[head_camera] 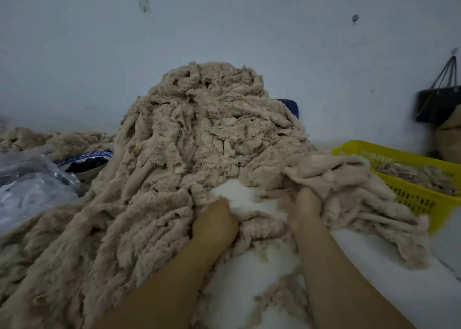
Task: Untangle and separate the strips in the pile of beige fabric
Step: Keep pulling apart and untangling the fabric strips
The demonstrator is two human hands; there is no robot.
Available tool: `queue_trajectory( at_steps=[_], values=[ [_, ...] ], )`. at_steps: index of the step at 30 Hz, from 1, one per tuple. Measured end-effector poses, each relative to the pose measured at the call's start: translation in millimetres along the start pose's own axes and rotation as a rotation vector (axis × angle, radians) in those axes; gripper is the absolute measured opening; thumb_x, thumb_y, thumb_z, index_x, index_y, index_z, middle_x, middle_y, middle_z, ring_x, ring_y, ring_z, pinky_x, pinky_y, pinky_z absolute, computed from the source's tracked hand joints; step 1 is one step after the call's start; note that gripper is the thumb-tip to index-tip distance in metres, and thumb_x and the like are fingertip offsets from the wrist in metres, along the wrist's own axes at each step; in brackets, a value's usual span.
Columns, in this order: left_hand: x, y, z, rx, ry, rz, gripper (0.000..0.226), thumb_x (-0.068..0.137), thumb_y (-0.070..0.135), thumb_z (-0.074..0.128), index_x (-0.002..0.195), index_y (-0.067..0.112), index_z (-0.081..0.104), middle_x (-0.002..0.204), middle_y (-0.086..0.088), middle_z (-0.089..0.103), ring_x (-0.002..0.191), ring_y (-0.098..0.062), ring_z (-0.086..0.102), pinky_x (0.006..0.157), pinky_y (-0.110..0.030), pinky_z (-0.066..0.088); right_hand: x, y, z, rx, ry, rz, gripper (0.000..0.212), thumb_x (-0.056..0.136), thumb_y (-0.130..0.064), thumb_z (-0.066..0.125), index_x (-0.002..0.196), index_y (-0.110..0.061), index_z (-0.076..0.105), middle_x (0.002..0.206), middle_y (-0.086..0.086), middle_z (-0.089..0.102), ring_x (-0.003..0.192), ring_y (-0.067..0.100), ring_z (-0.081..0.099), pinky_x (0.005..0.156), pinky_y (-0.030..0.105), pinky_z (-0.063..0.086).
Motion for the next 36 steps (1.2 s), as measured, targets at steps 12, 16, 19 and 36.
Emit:
queue_trajectory(
  at_steps=[12,16,19,36],
  values=[
    [42,24,-5,-0.909,0.236,-0.244,0.023,0.102,0.02,0.044,0.08,0.016,0.049,0.073,-0.001,0.052,0.059,-0.012,0.045,0.046,-0.02,0.033,-15,33,46,-0.834,-0.222,-0.131,0.027,0.1,-0.034,0.039,0.083,-0.023,0.056,0.083,-0.001,0.057,0.083,0.019,0.053,0.073,0.033,0.042],
    [32,9,5,-0.88,0.25,-0.208,0.021,0.103,0.016,0.041,0.115,0.025,0.055,0.088,0.003,0.057,0.084,-0.02,0.056,0.061,-0.015,0.039,-11,51,43,-0.909,-0.287,0.02,0.041,0.102,-0.045,0.034,0.1,-0.019,0.065,0.113,0.009,0.067,0.106,0.026,0.061,0.098,0.04,0.049],
    [32,-1,9,-0.785,0.272,-0.212,0.014,0.103,0.013,0.041,0.11,0.011,0.052,0.079,-0.005,0.054,0.066,-0.017,0.049,0.049,-0.021,0.035,3,52,50,-0.926,-0.281,0.072,0.047,0.101,-0.037,0.037,0.12,0.0,0.059,0.126,0.023,0.061,0.116,0.037,0.057,0.102,0.05,0.046],
    [32,-31,2,-0.991,0.331,-0.317,0.014,0.103,0.019,0.045,0.092,0.014,0.052,0.081,0.001,0.056,0.069,-0.008,0.05,0.046,-0.01,0.035,-18,56,86,-1.002,-0.398,-0.306,0.027,0.105,-0.03,0.039,0.104,-0.019,0.063,0.1,-0.004,0.064,0.1,0.02,0.059,0.073,0.009,0.04]
  ],
)
Point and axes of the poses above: each hand's wrist, its own x-axis towards the middle knuckle, its own z-axis out of the palm, y = z × x, the point moved 8 cm from there along x, towards the middle knuckle
